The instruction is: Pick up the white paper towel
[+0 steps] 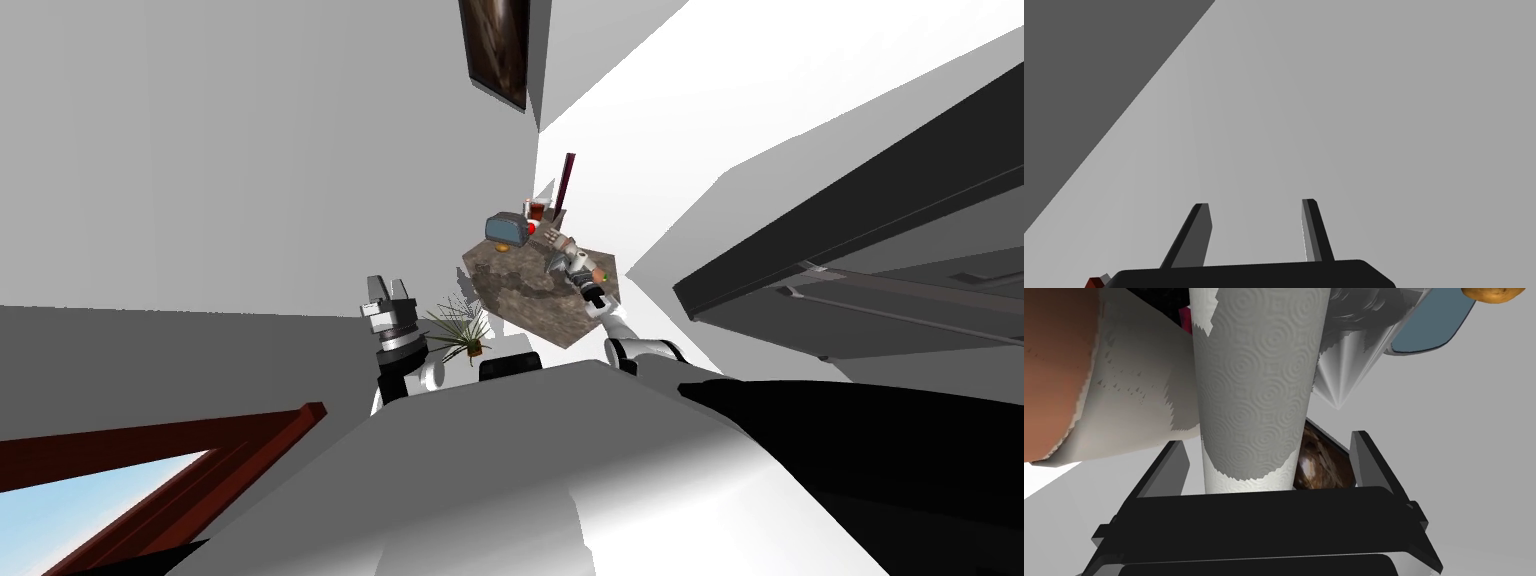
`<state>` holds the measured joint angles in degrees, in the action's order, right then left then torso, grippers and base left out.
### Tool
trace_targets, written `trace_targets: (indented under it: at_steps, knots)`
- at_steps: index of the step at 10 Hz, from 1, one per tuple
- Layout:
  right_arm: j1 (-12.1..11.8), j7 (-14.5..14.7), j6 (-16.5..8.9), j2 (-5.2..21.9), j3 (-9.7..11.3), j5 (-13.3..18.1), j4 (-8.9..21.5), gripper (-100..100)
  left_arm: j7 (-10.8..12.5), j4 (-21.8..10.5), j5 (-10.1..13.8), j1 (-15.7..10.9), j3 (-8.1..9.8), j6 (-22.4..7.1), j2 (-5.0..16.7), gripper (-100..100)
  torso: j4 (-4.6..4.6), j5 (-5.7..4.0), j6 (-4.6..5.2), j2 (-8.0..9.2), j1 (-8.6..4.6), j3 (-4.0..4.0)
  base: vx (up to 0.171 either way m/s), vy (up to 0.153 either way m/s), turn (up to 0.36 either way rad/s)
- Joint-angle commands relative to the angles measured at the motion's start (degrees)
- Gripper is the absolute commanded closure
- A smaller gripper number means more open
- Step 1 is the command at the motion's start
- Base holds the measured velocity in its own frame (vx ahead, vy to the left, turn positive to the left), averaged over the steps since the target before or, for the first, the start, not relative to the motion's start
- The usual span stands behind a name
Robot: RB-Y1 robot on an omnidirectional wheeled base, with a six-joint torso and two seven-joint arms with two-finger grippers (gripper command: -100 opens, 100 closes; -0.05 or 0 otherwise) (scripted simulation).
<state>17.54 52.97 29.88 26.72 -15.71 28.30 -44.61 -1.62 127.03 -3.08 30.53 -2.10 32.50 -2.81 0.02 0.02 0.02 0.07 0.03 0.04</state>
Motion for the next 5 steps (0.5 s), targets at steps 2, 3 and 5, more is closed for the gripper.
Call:
trace_targets:
  at_steps: [2, 3, 5]
  knots:
    - [3.8, 0.9, 1.1, 0.3, 0.2, -0.1, 4.4, -100, 0.0, 0.0, 0.0, 0.0, 0.0, 0.0, 0.0, 0, 0.01, 0.0, -0.03, 0.03, 0.03, 0.02, -0.032, 0.01, -0.041]
    - [3.8, 0.9, 1.1, 0.3, 0.2, -0.1, 5.6, -100, 0.0, 0.0, 0.0, 0.0, 0.0, 0.0, 0.0, 0, 0.0, 0.0, -0.03, -0.02, 0.02, 0.0, -0.001, 0.0, 0.014]
    - [8.0, 1.9, 2.2, 1.2, 1.2, -0.3, 8.5, -100, 0.0, 0.0, 0.0, 0.0, 0.0, 0.0, 0.0, 0, 0.0, 0.0, 0.0, 0.01, 0.01, 0.0, -0.039, 0.011, -0.114]
